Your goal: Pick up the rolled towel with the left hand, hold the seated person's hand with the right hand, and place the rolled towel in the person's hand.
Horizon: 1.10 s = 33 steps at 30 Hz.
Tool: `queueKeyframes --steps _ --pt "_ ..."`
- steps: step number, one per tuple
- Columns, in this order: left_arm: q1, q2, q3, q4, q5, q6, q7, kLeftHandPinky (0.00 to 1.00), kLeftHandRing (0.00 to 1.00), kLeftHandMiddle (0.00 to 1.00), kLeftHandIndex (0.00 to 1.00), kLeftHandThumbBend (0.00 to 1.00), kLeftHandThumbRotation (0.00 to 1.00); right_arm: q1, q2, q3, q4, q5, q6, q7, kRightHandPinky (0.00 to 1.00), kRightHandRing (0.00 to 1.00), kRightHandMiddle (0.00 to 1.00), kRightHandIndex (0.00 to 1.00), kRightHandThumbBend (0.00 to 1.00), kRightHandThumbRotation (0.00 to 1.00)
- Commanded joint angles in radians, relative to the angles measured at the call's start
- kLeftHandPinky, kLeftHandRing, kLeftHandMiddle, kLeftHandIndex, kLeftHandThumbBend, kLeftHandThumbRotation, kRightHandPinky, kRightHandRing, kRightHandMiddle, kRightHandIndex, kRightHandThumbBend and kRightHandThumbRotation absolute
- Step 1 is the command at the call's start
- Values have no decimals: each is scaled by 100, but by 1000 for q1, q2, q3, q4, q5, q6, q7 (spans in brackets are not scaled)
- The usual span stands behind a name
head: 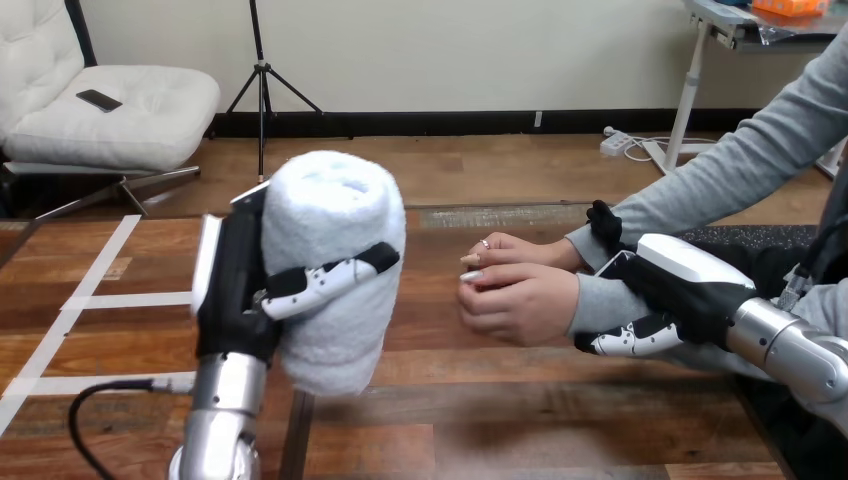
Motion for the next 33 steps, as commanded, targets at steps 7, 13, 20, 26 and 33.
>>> queueKeyframes --steps 7,13,20,26,33 --pt "-223 20 24 112 17 -89 17 31 35 39 40 58 0 -9 26 -49 -81 65 -39 1 17 21 27 29 46 28" --pt "-249 22 24 141 21 -91 22 31 35 39 40 58 0 -11 22 -46 -87 68 -31 6 17 21 27 30 46 29" --pt "-276 21 26 180 17 -93 26 32 35 39 40 57 0 -15 23 -46 -90 70 -28 10 18 22 28 30 46 30" --pt "-295 16 28 209 10 -96 27 32 35 39 41 57 0 -18 26 -47 -92 73 -33 11 18 22 29 30 46 30" --pt "-316 9 30 245 0 -104 23 32 35 39 41 57 0 -23 31 -44 -87 75 -35 12 19 24 30 31 46 29"
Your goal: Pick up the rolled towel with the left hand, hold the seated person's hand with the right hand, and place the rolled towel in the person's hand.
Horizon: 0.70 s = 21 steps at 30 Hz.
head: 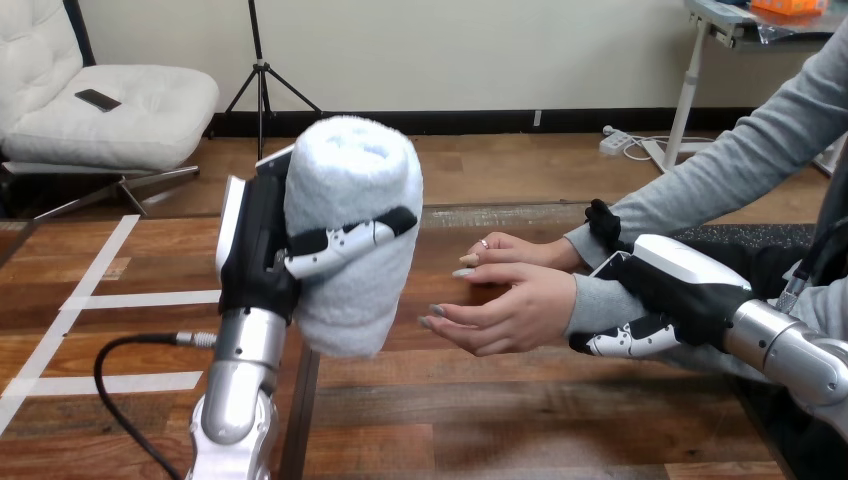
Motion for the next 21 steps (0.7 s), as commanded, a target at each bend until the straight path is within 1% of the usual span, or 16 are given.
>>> queueKeyframes --steps 1,7,12,17,21 --pt "-125 4 23 18 -12 -44 3 32 35 39 41 57 0 -40 34 -42 -58 41 -28 -6 20 24 30 32 46 29" --pt "-137 -4 22 37 -13 -47 5 33 35 40 41 56 0 -46 40 -36 -51 39 -28 -9 21 25 31 33 46 29" --pt "-150 -13 23 58 -20 -53 1 33 36 41 41 57 0 -50 45 -32 -49 33 -19 -10 21 25 31 32 46 32" --pt "-164 -30 27 73 -48 -59 -23 32 35 40 41 56 0 -58 52 -27 -48 27 -7 -10 21 25 30 32 47 36" --pt "-172 -40 29 83 -56 -62 -32 32 35 40 41 55 0 -62 57 -26 -48 26 -4 -8 20 24 30 32 47 37"
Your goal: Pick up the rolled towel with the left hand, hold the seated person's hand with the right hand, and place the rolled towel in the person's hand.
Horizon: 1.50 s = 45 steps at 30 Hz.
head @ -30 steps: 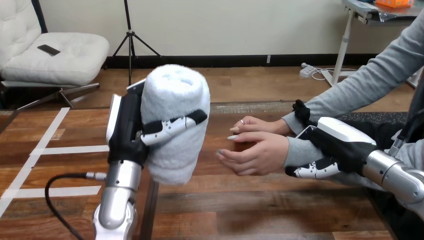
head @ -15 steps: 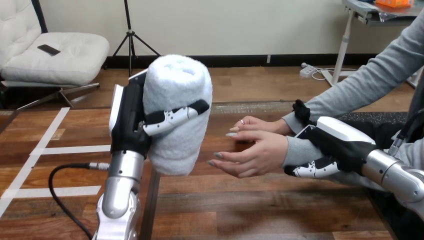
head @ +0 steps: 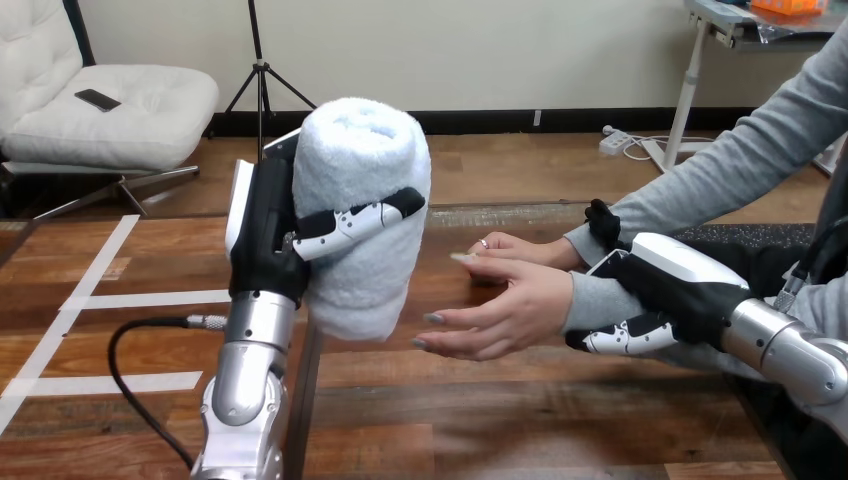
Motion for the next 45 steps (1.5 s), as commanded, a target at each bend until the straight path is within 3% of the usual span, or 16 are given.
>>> queueKeyframes --steps 1,15,31,45 --pt "-105 -23 16 6 -22 -37 -9 32 35 40 42 55 0 -63 52 -25 -47 19 -5 -8 20 24 30 32 47 37" --pt "-123 -64 23 33 -9 -38 9 32 35 40 42 59 0 -81 70 -19 -47 13 4 -8 19 23 29 31 47 37" --pt "-117 -125 23 34 -33 -22 -16 31 35 40 41 59 0 -102 95 -25 -37 22 6 -3 15 19 26 28 49 37" --pt "-106 -151 17 45 -21 -29 -30 31 34 40 41 58 0 -116 106 -20 -40 15 19 -2 15 19 25 27 49 39"
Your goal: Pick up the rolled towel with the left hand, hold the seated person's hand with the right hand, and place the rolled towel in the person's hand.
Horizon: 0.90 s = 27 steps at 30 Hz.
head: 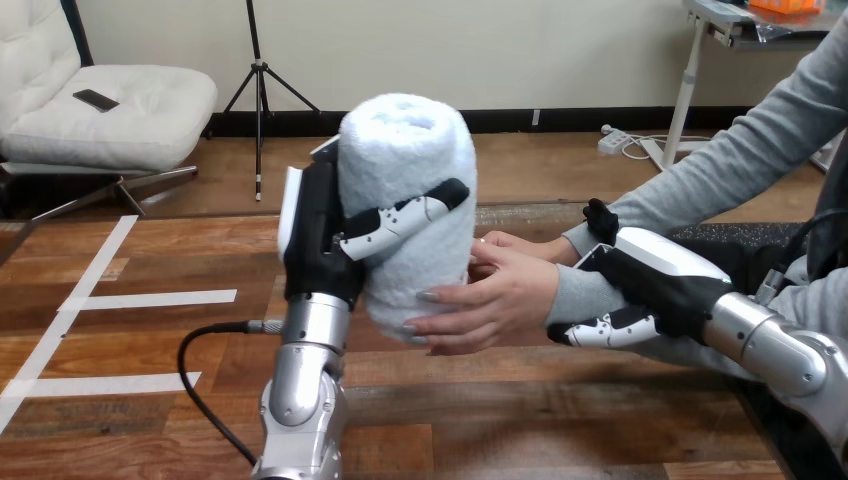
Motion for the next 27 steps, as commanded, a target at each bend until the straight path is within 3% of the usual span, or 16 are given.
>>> queueKeyframes --steps 1,27 --pt "-73 -10 -2 -6 -3 -20 -3 31 34 40 41 58 0 -93 63 -20 -40 18 -12 -6 15 19 25 27 49 40" --pt "-69 -23 -13 19 16 -25 -14 32 35 40 41 58 0 -116 78 -26 -43 5 4 2 17 21 27 28 49 42"
